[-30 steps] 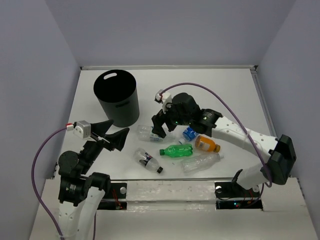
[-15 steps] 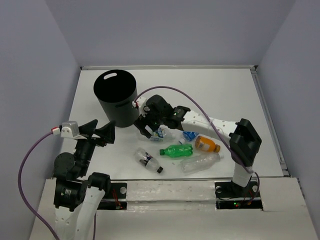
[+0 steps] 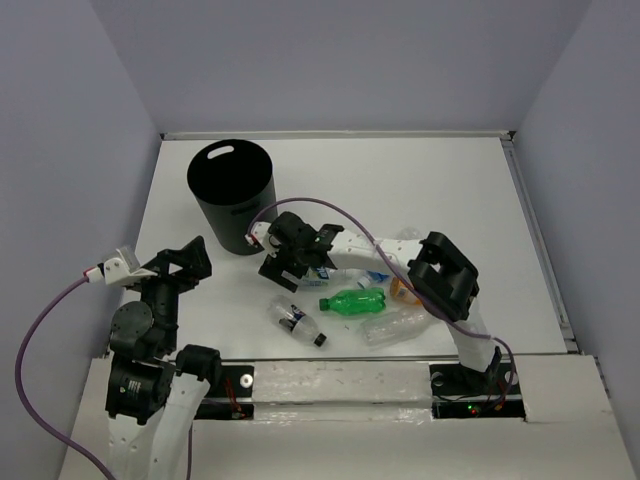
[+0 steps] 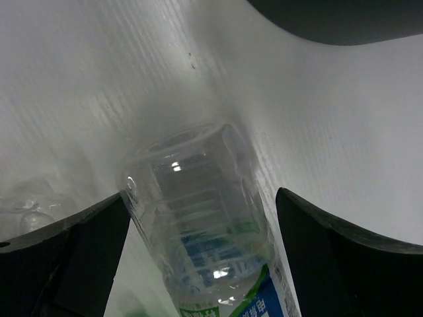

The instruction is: Put the plastic bottles in the bin

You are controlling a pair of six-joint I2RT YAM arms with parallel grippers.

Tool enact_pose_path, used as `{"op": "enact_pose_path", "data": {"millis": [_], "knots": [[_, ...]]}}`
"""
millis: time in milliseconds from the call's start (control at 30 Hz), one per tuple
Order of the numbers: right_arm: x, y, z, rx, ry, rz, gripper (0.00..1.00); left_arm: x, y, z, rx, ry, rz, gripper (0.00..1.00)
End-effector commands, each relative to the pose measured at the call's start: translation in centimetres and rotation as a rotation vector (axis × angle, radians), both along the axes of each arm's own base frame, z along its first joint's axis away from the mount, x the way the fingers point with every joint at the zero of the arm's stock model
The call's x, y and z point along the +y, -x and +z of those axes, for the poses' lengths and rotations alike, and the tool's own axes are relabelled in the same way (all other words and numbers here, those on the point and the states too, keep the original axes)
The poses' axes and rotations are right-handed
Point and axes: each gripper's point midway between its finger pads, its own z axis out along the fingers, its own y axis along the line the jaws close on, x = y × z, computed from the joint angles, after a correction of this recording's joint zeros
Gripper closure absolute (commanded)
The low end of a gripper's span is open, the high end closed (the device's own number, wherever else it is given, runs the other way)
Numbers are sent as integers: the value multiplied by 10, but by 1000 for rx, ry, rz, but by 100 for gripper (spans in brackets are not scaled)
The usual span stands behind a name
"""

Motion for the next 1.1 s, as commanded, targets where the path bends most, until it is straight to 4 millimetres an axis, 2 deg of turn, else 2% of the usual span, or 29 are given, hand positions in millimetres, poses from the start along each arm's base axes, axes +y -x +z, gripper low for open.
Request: {"op": "enact_pose_path", "data": {"millis": [0, 200, 267, 333, 400, 433, 567, 600, 633, 667, 700, 733, 800, 900, 967, 1000, 1067], "knots": [[9, -15, 16, -83, 2, 17, 7, 1, 1, 18, -54, 23, 4, 1], [7, -23, 12, -150, 9, 39, 23, -2, 0, 16, -52, 18, -8, 1], [10, -28, 22, -202, -25, 47, 34, -3, -1, 17, -54, 17, -16, 1], [8, -30, 26, -225, -37, 41, 38, -3, -1, 16, -52, 16, -17, 1], [13, -32, 50, -265, -102, 39, 43, -4, -1, 16, -54, 16, -19, 1], [15, -33, 70, -293, -153, 36, 43, -4, -2, 16, -52, 13, -20, 1], [18, -26, 124, -344, -315, 25, 43, -4, -3, 15, -49, 10, -22, 1], [15, -22, 160, -377, -393, 22, 43, -4, -2, 15, -49, 12, -20, 1], [15, -20, 180, -400, -450, 23, 44, -3, -2, 16, -50, 13, -16, 1], [12, -15, 191, -397, -483, 22, 44, -3, -2, 16, -50, 14, -16, 1], [12, -13, 214, -426, -542, 16, 44, -3, -2, 16, -49, 15, -14, 1], [6, -10, 249, -468, -624, 0, 45, -2, -1, 17, -51, 17, -10, 1], [0, -9, 289, -512, -719, -27, 48, -1, -2, 16, -43, 18, -2, 1], [-3, -4, 364, -597, -921, -38, 49, 1, -2, 15, -44, 25, 10, 1], [3, -6, 396, -635, -1036, -43, 51, 1, -2, 13, -46, 28, 12, 1], [3, -6, 422, -662, -1097, -48, 51, 2, -2, 14, -47, 29, 17, 1], [12, -16, 439, -701, -1178, -77, 52, 1, -2, 13, -46, 28, 11, 1]]}}
